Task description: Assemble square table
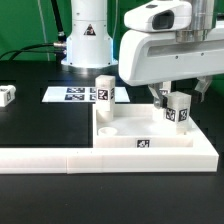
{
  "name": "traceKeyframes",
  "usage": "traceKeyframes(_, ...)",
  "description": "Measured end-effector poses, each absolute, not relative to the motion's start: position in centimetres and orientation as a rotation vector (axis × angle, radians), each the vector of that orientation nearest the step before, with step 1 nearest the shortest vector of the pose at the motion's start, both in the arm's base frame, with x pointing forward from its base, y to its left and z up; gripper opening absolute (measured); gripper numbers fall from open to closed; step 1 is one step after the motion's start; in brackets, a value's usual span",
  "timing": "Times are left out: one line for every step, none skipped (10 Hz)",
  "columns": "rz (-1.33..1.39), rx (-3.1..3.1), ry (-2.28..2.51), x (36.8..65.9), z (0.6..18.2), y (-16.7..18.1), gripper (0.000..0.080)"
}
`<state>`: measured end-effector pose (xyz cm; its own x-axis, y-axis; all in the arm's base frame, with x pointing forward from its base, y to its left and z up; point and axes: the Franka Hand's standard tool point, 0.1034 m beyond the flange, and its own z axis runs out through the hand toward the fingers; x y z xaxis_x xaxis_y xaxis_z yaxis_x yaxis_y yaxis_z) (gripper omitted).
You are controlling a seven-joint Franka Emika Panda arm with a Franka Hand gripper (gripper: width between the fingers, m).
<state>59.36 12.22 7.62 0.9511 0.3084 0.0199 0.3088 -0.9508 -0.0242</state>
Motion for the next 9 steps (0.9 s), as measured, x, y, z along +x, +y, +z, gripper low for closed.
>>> traceKeyframes(-0.025,-3.080,-0.466,59.37,7.62,12.19,0.0351)
traceKeyframes(-0.025,-3.080,-0.465,59.38,7.62,12.14,0.0288)
traceKeyframes(-0.024,-3.090,-0.371,59.38,7.62,12.18,0.0288)
traceKeyframes(-0.022,-3.103,-0.229,59.38,7.61,12.16,0.0288)
traceKeyframes(-0.021,-3.109,-0.132,59.39,7.61,12.15,0.0288)
traceKeyframes(-0.019,-3.108,0.032,59.41,7.62,12.12,0.0288)
traceKeyframes(-0.015,-3.097,0.215,59.41,7.61,12.09,0.0288)
traceKeyframes(-0.012,-3.085,0.345,59.42,7.60,12.06,0.0288)
traceKeyframes(-0.011,-3.072,0.449,59.43,7.60,11.98,0.0290)
